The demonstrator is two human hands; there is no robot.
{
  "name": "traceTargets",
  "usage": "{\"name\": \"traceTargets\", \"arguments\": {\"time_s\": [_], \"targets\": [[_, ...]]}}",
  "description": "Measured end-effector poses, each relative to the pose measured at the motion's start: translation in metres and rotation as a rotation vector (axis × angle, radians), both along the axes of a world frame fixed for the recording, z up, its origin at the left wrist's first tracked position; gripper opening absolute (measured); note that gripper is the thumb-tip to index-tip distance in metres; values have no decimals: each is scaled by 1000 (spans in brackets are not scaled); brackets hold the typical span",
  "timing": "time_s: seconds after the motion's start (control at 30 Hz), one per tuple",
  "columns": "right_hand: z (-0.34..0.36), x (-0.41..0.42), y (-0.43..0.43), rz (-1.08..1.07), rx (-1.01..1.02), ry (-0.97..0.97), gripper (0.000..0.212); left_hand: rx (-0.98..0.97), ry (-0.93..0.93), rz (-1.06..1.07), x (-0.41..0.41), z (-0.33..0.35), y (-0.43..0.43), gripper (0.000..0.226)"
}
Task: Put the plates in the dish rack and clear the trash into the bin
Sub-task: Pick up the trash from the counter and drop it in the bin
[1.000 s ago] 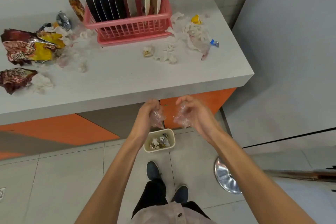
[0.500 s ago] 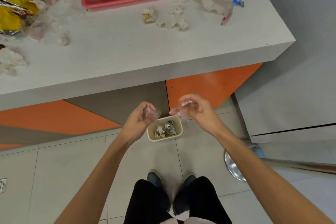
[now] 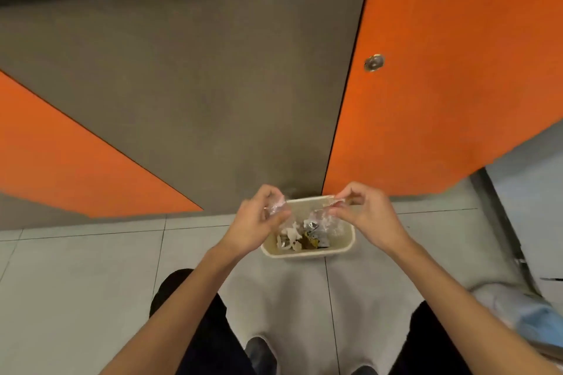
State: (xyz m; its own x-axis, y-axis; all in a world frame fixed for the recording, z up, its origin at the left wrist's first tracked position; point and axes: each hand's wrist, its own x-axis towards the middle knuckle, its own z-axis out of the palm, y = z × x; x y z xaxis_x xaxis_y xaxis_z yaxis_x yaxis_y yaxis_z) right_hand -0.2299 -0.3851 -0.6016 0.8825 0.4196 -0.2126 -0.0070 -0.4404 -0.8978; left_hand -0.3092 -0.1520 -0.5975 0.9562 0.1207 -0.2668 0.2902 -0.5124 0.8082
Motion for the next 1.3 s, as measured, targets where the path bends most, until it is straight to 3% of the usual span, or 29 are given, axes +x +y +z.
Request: {"name": "traceTargets", "arguments": {"time_s": [0.17,0.27,0.37,0.5,0.77,0.93,1.03,1.17,1.3], "targets": [[-95,18,14,193,-91,-255,20,236,-64,-179,25,-86,21,22],[-139,15,15,197,-167,-291,22,206,-111,-223,29,-129,18,24],[-161,-2,10,181,-257,-268,31,202,-133,-309,30,-150,11,29],[-171,-2,9,236,-344,-312,32,376,-109,-415,37,-167,8,37],[-179,6,17,239,-499,-393,33,488,-157,-329,47,-174,-5,49],[-185,16,22,217,-543,-368,23,572,-18,-434,48,-186,-11,55],[-190,18,28,230,-553,-338,21,618,46,-504,51,-191,-10,42],[-193,19,33,235,-585,-270,28,562,216,-563,48,-197,-7,27],[-197,21,32,245,-676,-225,24,513,394,-579,46,-213,-5,32]]}}
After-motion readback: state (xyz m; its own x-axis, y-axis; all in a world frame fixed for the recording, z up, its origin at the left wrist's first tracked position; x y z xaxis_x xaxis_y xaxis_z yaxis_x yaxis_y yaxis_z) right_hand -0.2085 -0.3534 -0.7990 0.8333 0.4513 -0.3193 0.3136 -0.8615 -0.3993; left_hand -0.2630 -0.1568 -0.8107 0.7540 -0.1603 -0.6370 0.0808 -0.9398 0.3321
